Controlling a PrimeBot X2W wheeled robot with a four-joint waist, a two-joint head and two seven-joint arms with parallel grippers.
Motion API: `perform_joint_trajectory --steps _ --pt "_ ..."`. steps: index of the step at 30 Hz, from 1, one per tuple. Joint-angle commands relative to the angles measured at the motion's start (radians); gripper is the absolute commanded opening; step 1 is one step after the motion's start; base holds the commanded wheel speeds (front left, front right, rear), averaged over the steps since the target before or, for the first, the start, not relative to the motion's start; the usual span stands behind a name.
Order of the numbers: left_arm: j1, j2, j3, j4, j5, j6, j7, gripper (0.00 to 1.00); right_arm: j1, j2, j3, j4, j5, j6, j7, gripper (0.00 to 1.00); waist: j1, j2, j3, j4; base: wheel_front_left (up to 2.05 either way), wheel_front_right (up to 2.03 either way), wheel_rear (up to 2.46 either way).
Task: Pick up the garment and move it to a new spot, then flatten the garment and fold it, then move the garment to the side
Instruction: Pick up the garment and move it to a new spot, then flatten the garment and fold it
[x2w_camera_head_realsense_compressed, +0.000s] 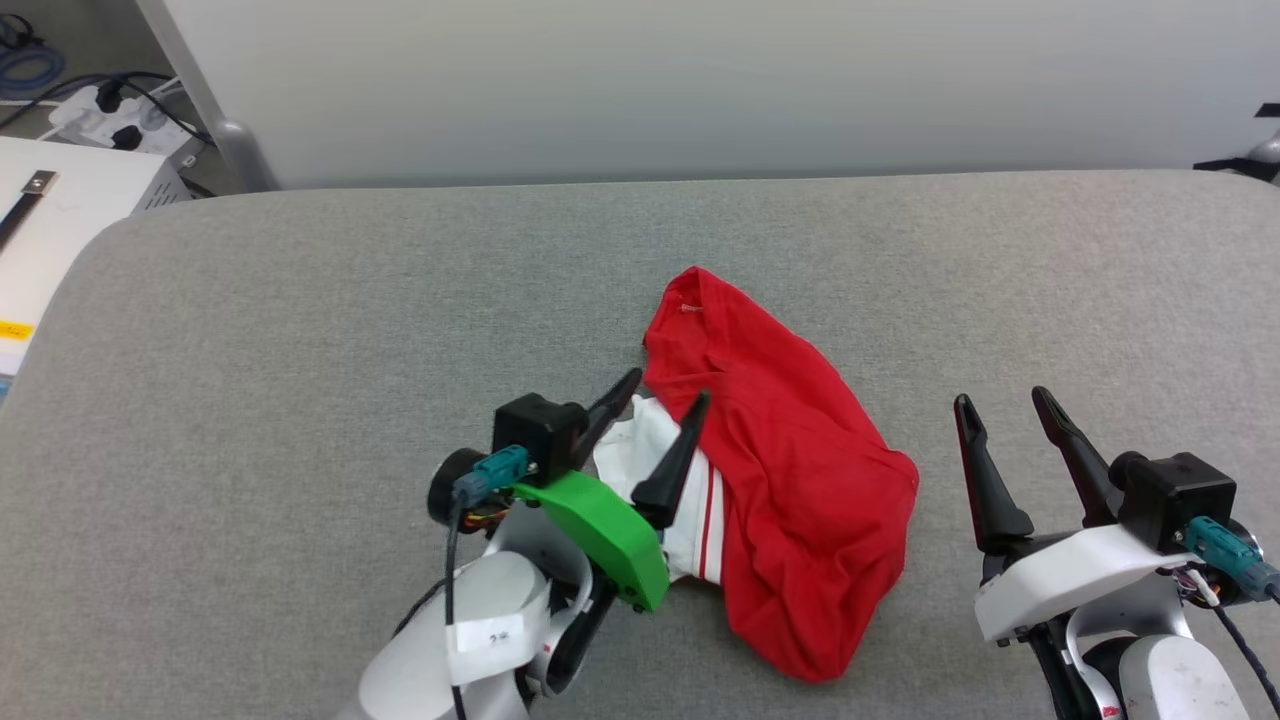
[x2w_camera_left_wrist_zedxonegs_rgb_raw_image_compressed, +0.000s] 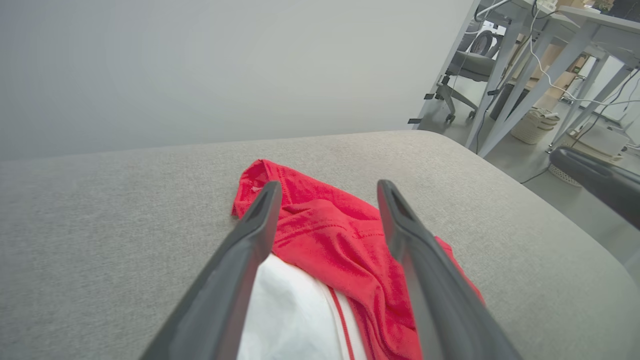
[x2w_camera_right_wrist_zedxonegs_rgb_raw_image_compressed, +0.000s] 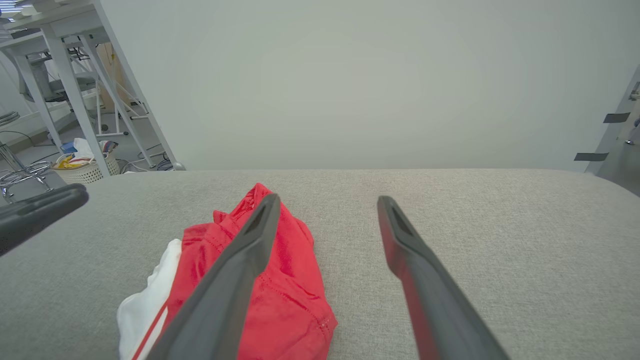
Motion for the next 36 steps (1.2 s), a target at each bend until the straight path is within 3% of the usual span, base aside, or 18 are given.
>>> perform_joint_trajectory --steps 1,8,9,12,22,36 --pt "0.022 0.019 0.022 -0.013 0.004 0.019 -0.019 1.0 0.015 -0.002 -0.003 -0.004 -0.01 -0.001 0.005 1.0 0.0 -0.0001 -0.024 0.03 0.0 0.0 0.0" --pt "0.074 0.086 0.146 -0.088 0.045 0.112 -0.065 1.0 0.029 -0.003 -0.01 -0.008 -0.012 -0.001 0.021 1.0 0.0 -0.0001 -0.038 0.051 0.0 0.0 0.0" --pt "0.113 0.116 0.205 -0.115 0.063 0.141 -0.068 1.0 0.034 -0.002 -0.011 -0.009 -0.013 -0.001 0.026 1.0 0.0 -0.0001 -0.043 0.049 0.0 0.0 0.0" --pt "0.156 0.135 0.265 -0.146 0.075 0.156 -0.069 1.0 0.043 -0.002 -0.018 -0.01 -0.012 -0.001 0.029 1.0 0.0 -0.0001 -0.046 0.046 0.0 0.0 0.0" --pt "0.293 0.166 0.411 -0.21 0.127 0.152 -0.069 1.0 0.089 0.001 -0.054 -0.027 -0.015 -0.001 0.039 1.0 0.0 -0.0001 -0.054 0.028 0.0 0.0 0.0" --pt "0.346 0.162 0.421 -0.203 0.141 0.134 -0.069 1.0 0.088 0.002 -0.047 -0.041 -0.012 -0.001 0.057 1.0 0.0 -0.0001 -0.053 0.016 0.0 0.0 0.0"
